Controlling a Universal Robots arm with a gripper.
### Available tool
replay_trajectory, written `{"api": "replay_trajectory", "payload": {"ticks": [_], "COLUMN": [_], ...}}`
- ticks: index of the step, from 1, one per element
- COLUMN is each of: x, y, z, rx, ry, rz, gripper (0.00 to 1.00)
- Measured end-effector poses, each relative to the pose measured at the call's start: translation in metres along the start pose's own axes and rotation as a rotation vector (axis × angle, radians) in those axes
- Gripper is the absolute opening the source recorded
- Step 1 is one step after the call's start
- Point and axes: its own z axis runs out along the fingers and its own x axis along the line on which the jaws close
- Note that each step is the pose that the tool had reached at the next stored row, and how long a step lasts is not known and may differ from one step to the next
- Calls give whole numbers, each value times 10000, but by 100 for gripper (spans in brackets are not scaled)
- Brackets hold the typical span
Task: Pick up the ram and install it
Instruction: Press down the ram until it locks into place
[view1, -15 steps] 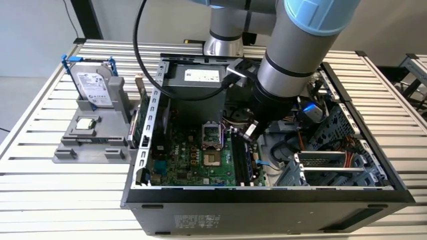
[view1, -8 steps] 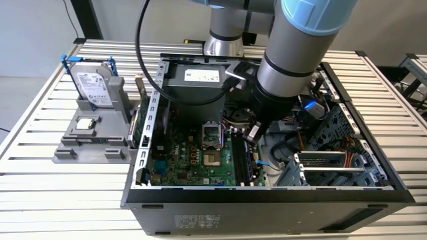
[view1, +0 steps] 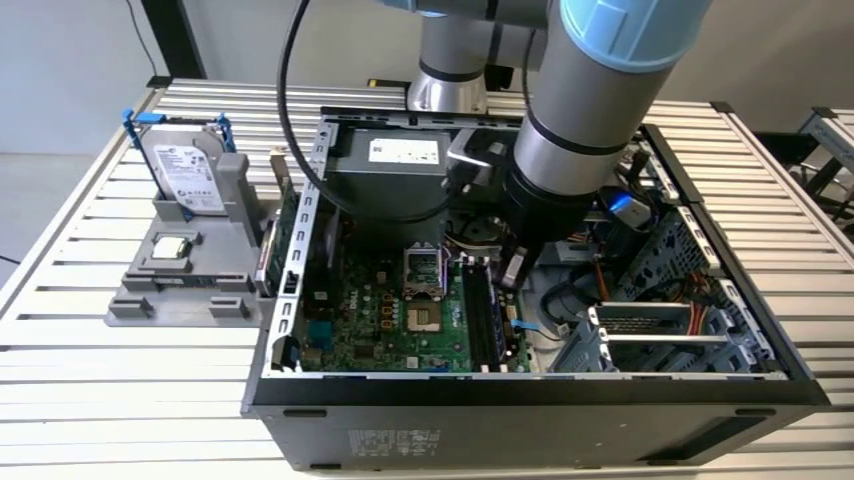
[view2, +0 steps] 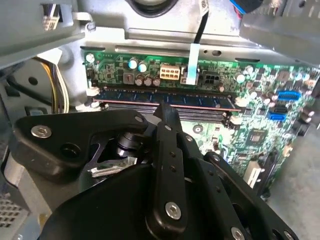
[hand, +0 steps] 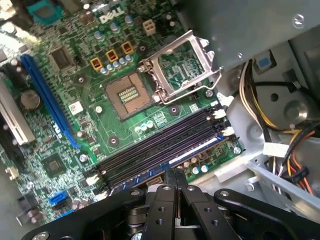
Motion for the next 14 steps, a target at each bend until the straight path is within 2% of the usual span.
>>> {"api": "replay_trajectory", "payload": {"ticks": [8,14], "x": [1,-14], "y": [-1,7], "z": [21,45], "rx": [16,67], "ry": [19,1], "rz": [-1415,-2099], "gripper": [0,0]}}
